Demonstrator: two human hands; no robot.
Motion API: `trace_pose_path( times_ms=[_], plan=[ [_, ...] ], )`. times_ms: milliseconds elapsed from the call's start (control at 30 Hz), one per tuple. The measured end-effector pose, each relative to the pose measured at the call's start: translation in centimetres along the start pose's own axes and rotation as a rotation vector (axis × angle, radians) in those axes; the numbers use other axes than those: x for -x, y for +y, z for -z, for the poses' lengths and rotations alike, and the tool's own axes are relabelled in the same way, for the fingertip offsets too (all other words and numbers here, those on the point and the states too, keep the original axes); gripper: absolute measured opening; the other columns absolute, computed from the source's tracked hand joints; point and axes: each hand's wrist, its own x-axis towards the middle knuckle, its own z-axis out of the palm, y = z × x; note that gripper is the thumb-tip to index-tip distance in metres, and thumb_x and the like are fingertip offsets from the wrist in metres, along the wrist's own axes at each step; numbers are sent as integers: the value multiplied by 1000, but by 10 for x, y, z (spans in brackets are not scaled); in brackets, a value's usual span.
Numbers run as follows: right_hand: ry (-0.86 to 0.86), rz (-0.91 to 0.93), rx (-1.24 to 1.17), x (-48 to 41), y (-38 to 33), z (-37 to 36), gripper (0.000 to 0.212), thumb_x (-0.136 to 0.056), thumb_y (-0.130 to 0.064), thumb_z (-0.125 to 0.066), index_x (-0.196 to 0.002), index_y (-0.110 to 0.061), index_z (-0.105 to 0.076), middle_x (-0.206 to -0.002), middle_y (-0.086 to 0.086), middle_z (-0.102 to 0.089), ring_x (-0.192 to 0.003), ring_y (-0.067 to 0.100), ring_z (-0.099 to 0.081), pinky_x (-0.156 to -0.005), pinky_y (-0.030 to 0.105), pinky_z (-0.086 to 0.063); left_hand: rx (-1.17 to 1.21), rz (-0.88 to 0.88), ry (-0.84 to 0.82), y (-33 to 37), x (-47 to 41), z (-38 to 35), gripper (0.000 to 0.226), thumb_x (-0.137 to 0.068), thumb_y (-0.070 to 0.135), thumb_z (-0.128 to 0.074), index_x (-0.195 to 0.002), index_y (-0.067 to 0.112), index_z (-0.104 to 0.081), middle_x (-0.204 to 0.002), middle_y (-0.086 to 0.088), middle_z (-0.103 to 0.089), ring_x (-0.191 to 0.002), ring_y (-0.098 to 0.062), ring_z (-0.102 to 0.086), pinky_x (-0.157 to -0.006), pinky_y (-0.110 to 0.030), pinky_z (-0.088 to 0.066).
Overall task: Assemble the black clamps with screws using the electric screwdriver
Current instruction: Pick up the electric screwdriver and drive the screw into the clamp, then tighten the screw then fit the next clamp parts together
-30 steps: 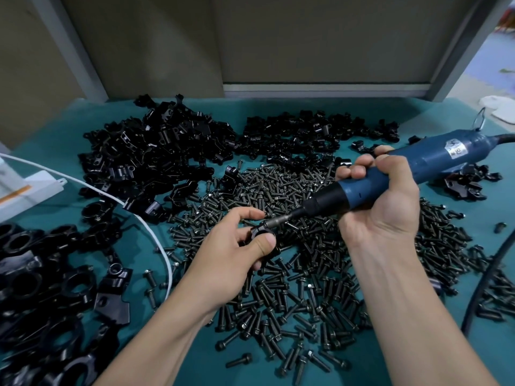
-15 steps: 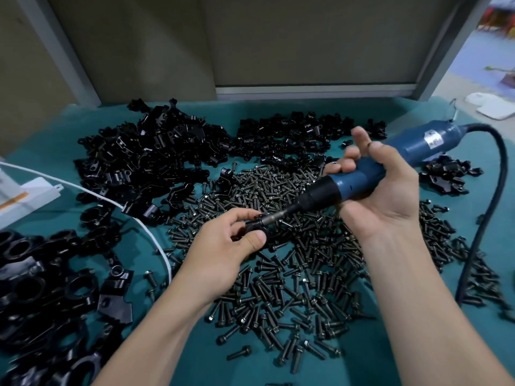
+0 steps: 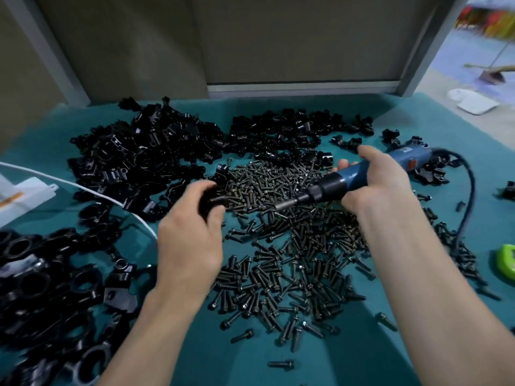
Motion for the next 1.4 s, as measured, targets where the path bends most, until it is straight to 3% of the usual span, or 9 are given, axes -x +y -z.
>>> trace_pose_path(
  times_ms=[100,300,433,567,700,800,1067,1300,1400],
  plan=[
    [-42,11,109,-2,-4,2,25,-91,-9,-69,-106,-12,-49,-106,12,-56,-77,22,-62,-52,34,-58,172,170,55,-4,-6,1,24,-98,35,-70,-119,43,-62,-94,33,-58,-81,20,-60,-72,-10,-39],
    [-48,38,260,-17,15,3,39,-93,8,-53,-129,-5,-45,-130,22,-56,-106,40,-66,-83,60,-58,802,479,-57,-3,-8,-5,8,-97,24,-74,-105,25,-75,-81,15,-71,-60,-4,-56,-58,-15,-50],
    [35,301,813,-30,24,22,37,-91,-40,-77,-105,-8,-66,-92,7,-78,-71,20,-78,-76,40,-63,826,468,-81,-5,-10,-4,9,-97,22,-73,-106,20,-76,-90,6,-71,-57,-4,-50,-57,-14,-49],
    [134,774,1675,-28,24,23,61,-92,-68,-58,-69,-12,-65,-62,3,-67,-53,19,-59,-46,27,-36,798,456,-90,-10,-12,-5,10,-98,18,-71,-108,19,-73,-91,3,-67,-56,-5,-46,-53,-13,-43],
    [-435,741,1858,-3,46,2,16,-91,-34,-75,-77,-27,-75,-67,-4,-70,-50,13,-64,-46,27,-53,754,431,-120,-12,-11,-11,11,-98,18,-71,-109,20,-72,-97,-1,-72,-59,-3,-48,-57,-13,-47],
    [-538,947,2078,9,62,-4,10,-92,-18,-69,-92,-24,-77,-75,2,-69,-66,23,-64,-66,37,-60,739,426,-157,-13,-11,-15,12,-98,17,-71,-109,20,-72,-96,1,-76,-58,-1,-50,-58,-13,-48],
    [-418,1094,2208,34,72,-12,44,-90,0,-56,-69,-17,-21,-66,2,-30,-54,15,-25,-48,31,-22,733,435,-241,-12,-10,-20,9,-100,22,-69,-105,25,-75,-70,17,-66,-52,-3,-49,-47,-9,-39],
    [-502,1113,2256,41,79,-15,43,-88,-2,-62,-70,-16,-25,-67,1,-32,-54,16,-27,-55,33,-32,812,509,-309,-6,-3,-19,6,-100,22,-68,-101,18,-72,-74,14,-70,-57,-6,-55,-46,-15,-41],
    [-503,1090,2125,32,68,-6,16,-87,0,-61,-84,-15,-60,-69,1,-50,-55,18,-43,-57,34,-43,887,511,-351,-4,-4,-15,12,-97,11,-69,-109,13,-69,-91,2,-77,-65,-8,-60,-50,-19,-43]
  ],
)
